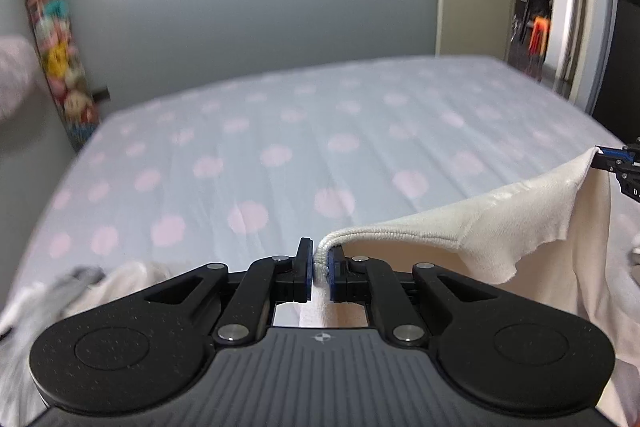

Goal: Fold clothes
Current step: 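Lift the cream sweater high with both grippers, holding its hem edge, then lay the sweater flat on the bed and open both grippers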

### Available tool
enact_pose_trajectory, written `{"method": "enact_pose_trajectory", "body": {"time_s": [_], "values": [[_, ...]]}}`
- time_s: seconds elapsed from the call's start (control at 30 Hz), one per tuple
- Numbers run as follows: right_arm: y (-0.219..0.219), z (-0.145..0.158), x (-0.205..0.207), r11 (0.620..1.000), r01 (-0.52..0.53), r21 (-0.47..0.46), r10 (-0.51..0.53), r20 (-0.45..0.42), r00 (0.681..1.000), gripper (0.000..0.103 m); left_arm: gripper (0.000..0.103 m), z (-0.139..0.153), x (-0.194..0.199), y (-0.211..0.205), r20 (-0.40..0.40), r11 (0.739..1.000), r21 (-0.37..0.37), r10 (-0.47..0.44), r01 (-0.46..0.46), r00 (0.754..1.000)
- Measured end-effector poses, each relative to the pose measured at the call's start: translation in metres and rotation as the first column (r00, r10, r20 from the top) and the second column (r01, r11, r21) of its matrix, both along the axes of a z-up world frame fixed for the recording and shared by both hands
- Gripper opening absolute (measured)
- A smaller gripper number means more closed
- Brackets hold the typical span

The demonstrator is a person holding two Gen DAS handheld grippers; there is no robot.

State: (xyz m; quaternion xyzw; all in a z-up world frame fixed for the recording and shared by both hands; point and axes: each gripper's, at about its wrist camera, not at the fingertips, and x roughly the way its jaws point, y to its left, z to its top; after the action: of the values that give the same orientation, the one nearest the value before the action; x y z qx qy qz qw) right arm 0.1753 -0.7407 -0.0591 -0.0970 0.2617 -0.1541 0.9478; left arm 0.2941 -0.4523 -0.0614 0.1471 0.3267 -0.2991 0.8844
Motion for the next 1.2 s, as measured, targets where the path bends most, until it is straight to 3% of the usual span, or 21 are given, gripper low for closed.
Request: {"method": "enact_pose_trajectory", "body": {"time_s": [0.4, 0.67, 0.77, 0.87, 0.9, 0.97, 1.03, 1.1, 1.2], "values": [[-0.044, -0.112, 0.107, 0.999, 0.004, 0.043, 0.005, -0.209, 0.978, 0.008, 0.006, -0.111, 0.093, -0.041, -0.169, 0.998, 0.048, 0.048, -0.04, 0.985], [-0.049, -0.167, 0.131, 0.998, 0.006, 0.07, 0.015, -0.306, 0.952, 0.008, 0.009, -0.16, 0.109, -0.06, -0.21, 0.989, 0.145, 0.066, -0.035, 0.975], [-0.053, -0.169, 0.13, 0.996, 0.02, 0.087, 0.008, -0.307, 0.952, 0.011, 0.013, -0.169, 0.116, -0.057, -0.245, 0.989, 0.136, 0.094, -0.061, 0.965], [-0.056, -0.165, 0.132, 0.996, 0.027, 0.088, 0.003, -0.326, 0.945, 0.024, 0.029, -0.169, 0.124, -0.054, -0.266, 0.987, 0.123, 0.135, -0.106, 0.954], [-0.056, -0.164, 0.133, 0.996, 0.029, 0.088, 0.001, -0.332, 0.943, 0.029, 0.03, -0.167, 0.127, -0.054, -0.276, 0.986, 0.117, 0.144, -0.115, 0.95], [-0.054, -0.156, 0.128, 0.995, 0.027, 0.093, 0.004, -0.316, 0.949, 0.03, 0.03, -0.163, 0.129, -0.056, -0.282, 0.986, 0.109, 0.154, -0.128, 0.947], [-0.051, -0.148, 0.123, 0.995, 0.024, 0.097, 0.007, -0.299, 0.954, 0.03, 0.031, -0.154, 0.125, -0.057, -0.262, 0.987, 0.101, 0.149, -0.126, 0.954], [-0.048, -0.141, 0.118, 0.995, 0.021, 0.102, 0.009, -0.282, 0.959, 0.032, 0.04, -0.142, 0.118, -0.055, -0.234, 0.989, 0.085, 0.137, -0.121, 0.963], [-0.043, -0.13, 0.111, 0.994, 0.016, 0.109, 0.013, -0.256, 0.967, 0.031, 0.045, -0.125, 0.109, -0.052, -0.187, 0.991, 0.068, 0.126, -0.115, 0.974]]}}
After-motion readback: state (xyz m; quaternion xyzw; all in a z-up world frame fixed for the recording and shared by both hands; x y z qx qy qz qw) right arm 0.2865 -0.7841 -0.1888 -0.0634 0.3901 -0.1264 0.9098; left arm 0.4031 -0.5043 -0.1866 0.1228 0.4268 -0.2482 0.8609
